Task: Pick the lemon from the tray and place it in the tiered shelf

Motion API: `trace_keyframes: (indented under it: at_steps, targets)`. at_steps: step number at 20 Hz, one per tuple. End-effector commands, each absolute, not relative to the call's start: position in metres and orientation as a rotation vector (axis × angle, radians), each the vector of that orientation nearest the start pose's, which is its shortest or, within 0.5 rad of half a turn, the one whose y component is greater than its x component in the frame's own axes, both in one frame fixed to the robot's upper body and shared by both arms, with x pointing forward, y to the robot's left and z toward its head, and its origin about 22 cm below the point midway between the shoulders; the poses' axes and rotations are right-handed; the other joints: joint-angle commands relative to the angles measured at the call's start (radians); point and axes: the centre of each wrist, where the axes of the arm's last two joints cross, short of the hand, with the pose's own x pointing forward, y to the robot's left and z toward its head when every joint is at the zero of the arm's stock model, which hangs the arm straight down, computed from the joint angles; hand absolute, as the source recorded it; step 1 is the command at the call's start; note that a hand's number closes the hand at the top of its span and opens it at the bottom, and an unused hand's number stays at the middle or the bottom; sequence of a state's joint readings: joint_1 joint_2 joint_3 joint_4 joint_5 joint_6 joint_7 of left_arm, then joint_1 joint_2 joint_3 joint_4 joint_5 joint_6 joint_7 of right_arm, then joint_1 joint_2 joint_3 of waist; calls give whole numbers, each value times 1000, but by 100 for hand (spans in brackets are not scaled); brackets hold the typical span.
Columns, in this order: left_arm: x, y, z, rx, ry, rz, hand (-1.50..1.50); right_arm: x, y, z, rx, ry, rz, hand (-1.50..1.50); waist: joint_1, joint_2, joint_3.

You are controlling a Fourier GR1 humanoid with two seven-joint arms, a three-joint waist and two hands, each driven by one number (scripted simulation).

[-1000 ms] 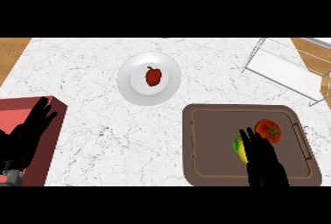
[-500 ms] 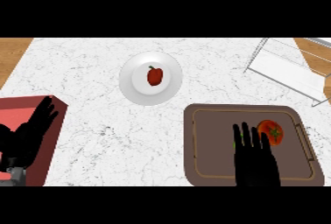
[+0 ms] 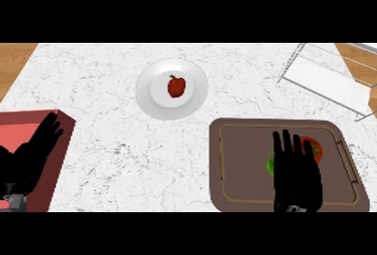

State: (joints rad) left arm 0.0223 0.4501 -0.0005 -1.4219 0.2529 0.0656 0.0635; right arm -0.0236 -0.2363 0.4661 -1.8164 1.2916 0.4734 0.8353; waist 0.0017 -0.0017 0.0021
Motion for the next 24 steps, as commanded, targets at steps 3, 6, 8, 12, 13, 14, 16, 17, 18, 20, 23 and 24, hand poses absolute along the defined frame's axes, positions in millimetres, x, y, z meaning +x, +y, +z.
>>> trace_keyframes:
  at_steps: [3, 6, 8, 12, 13, 14, 16, 17, 18, 20, 23, 24]
  targets:
    - [238, 364, -5, 264, -1332, -35, 0, 219, -192, 42, -1253, -700, 1228, -150, -3, 2, -2]
    - [229, 336, 5, 245, -1320, -47, 0, 221, -189, 44, -1242, -714, 1208, -150, -1, 1, -2]
    - [234, 354, -2, 271, -1326, -49, 0, 244, -183, 15, -1233, -731, 1227, -150, 1, 2, -2]
    - [225, 349, 8, 260, -1343, -41, 0, 240, -190, 25, -1221, -725, 1229, -150, 1, 1, -2]
    - [239, 345, 14, 258, -1327, -52, 0, 233, -209, 16, -1228, -713, 1220, -150, -2, 1, -2]
    - [236, 349, -3, 259, -1331, -47, 0, 225, -208, -5, -1219, -712, 1235, -150, -2, 2, -2]
    - [225, 352, -3, 247, -1326, -65, 0, 244, -195, 8, -1214, -704, 1236, -150, 1, 1, -2]
    - [234, 358, 8, 255, -1333, -34, 0, 250, -208, 0, -1218, -707, 1223, -150, 1, 2, -2]
    - [234, 341, 5, 251, -1332, -37, 0, 235, -194, 5, -1218, -680, 1229, -150, -1, 1, -2]
    - [233, 337, 0, 258, -1347, -31, 0, 252, -206, -15, -1185, -689, 1210, 150, 2, 2, -2]
    - [224, 360, -10, 263, -1336, -39, 0, 245, -210, 1, -1160, -723, 1249, 150, -1, 2, -2]
    - [240, 351, 11, 262, -1330, -45, 0, 247, -207, -7, -1175, -714, 1255, 150, -1, 2, -2]
